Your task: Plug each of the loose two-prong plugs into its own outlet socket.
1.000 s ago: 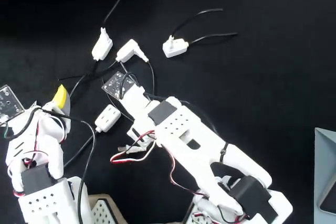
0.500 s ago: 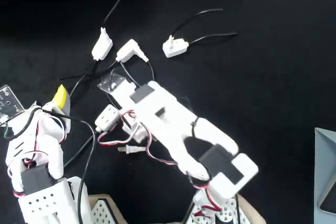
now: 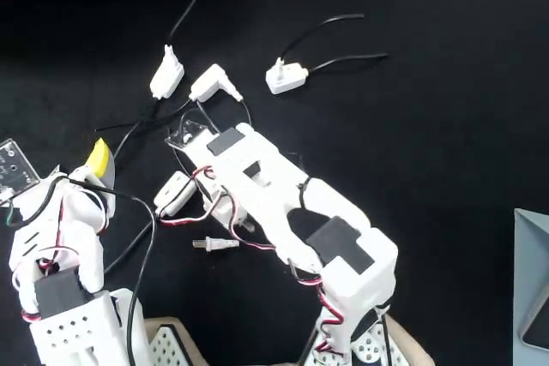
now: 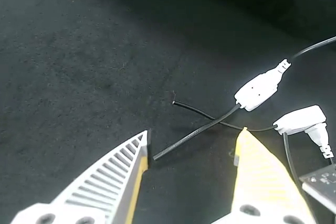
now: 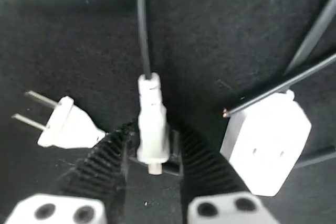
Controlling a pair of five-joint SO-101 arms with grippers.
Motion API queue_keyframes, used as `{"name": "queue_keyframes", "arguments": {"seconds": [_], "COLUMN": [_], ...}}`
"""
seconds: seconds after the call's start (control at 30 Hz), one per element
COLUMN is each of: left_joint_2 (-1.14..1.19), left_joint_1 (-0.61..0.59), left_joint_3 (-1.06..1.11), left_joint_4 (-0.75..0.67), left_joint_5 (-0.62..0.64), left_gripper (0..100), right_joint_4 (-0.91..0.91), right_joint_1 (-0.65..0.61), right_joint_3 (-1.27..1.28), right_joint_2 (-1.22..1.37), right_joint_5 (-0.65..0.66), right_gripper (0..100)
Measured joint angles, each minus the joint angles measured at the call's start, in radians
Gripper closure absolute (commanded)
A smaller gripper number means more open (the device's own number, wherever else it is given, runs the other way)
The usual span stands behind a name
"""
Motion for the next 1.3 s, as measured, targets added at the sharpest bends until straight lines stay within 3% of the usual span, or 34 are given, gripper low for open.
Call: {"name": "queue_keyframes", "arguments": {"seconds": [0.27,0.6,0.97,1.3], "left_joint_2": [0.0,0.0,0.0,0.0], "left_joint_1": [0.0,0.012,0.163,0.318], "left_joint_3": [0.0,0.0,0.0,0.0], "left_joint_4": [0.0,0.0,0.0,-0.009], "left_joint_5": [0.0,0.0,0.0,0.0], "left_gripper": [74,73,73,73], "right_joint_4": [-0.003,0.023,-0.166,-0.316], "right_joint_1": [0.0,0.0,-0.04,-0.141], "right_joint_3": [-0.025,-0.015,0.267,0.437], "right_joint_2": [-0.046,-0.439,-0.845,-0.941], "right_joint_5": [0.003,0.003,-0.051,-0.054], "right_gripper": [98.7,98.7,98.7,98.7]}}
